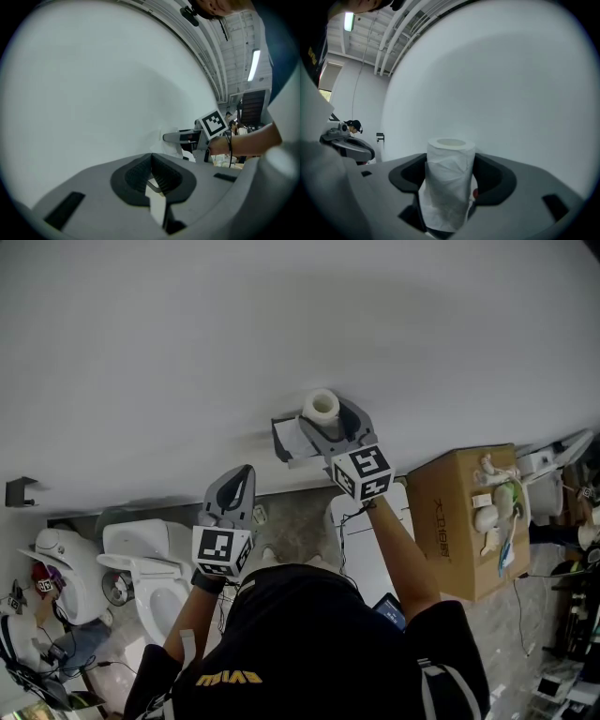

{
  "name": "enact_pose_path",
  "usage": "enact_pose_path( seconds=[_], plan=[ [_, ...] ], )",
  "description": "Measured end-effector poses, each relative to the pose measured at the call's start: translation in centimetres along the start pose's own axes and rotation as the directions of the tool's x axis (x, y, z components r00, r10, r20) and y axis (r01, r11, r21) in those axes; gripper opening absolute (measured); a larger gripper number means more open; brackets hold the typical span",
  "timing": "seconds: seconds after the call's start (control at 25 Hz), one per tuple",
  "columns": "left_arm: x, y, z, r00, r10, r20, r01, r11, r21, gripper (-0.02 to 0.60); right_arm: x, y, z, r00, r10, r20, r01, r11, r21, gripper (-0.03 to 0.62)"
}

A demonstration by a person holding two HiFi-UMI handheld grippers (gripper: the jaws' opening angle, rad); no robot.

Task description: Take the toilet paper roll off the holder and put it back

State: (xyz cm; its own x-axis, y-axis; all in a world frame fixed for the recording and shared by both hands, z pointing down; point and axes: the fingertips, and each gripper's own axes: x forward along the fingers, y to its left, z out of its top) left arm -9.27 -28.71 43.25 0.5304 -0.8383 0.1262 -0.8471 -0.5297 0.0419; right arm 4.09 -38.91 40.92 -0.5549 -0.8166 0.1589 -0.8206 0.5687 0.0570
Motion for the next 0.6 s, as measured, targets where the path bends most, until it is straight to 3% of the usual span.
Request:
enact_pose_path(
  seconds=[0.6],
  plan=[
    [-0.1, 0.2, -0.2, 1.000, 0.001, -0.002, -0.001, 1.000, -0.002, 0.011, 0.5, 0.6, -3.1, 0.999, -0.021, -0.024, 0.020, 1.000, -0.009, 0.298]
  ],
)
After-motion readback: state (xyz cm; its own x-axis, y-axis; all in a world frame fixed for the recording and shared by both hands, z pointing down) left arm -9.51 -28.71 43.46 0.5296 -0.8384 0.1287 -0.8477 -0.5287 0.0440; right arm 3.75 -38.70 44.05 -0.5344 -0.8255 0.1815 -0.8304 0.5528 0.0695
